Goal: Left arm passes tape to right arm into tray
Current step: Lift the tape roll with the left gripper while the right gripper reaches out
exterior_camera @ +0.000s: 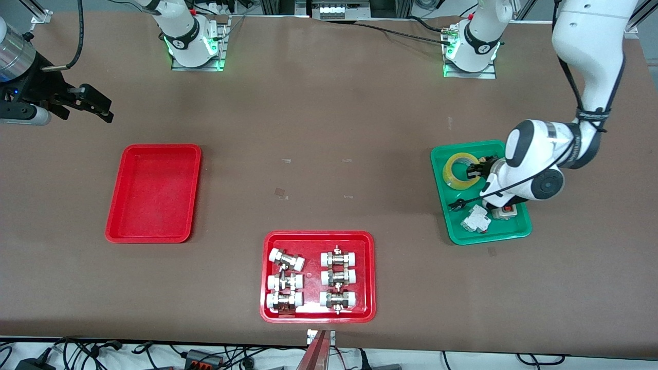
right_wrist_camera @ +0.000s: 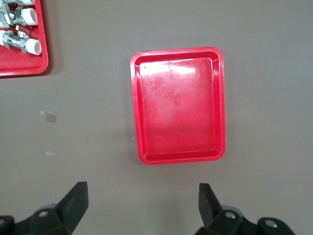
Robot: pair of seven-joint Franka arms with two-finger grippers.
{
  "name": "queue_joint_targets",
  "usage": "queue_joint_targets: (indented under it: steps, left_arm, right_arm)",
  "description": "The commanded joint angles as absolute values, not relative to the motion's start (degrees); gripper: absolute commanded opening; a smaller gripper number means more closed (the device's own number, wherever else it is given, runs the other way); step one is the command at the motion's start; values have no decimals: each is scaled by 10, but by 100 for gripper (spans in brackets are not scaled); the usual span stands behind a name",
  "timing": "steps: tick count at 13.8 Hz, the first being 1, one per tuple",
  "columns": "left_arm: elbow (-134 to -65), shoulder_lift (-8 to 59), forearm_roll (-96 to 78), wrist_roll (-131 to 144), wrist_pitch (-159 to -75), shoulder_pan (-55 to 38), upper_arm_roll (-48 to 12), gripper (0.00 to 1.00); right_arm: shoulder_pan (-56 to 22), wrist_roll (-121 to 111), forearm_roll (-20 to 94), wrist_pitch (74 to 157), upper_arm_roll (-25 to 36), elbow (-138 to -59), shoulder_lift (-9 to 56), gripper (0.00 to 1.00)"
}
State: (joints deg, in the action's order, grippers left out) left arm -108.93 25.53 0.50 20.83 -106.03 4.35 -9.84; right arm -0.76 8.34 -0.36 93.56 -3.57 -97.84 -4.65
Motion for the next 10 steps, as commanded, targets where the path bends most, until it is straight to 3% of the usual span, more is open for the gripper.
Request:
queue_joint_targets:
  steps: [1, 5, 7, 10]
  left_arm:
    - [-996, 203, 18, 213, -909, 37, -113, 1]
    - [-834, 200, 17, 256, -703, 32, -185, 1]
    - [-793, 215, 5, 257, -697, 10, -222, 1]
    - [-731, 285, 2, 279, -800, -81, -242, 1]
  right_arm:
    - [-4, 82, -1, 933, -37, -985, -57, 100]
    - [-4, 90, -1, 930, -38, -985, -56, 100]
    - [-4, 90, -1, 927, -38, -985, -54, 100]
    - [-2, 87, -1, 922, -37, -988, -49, 100]
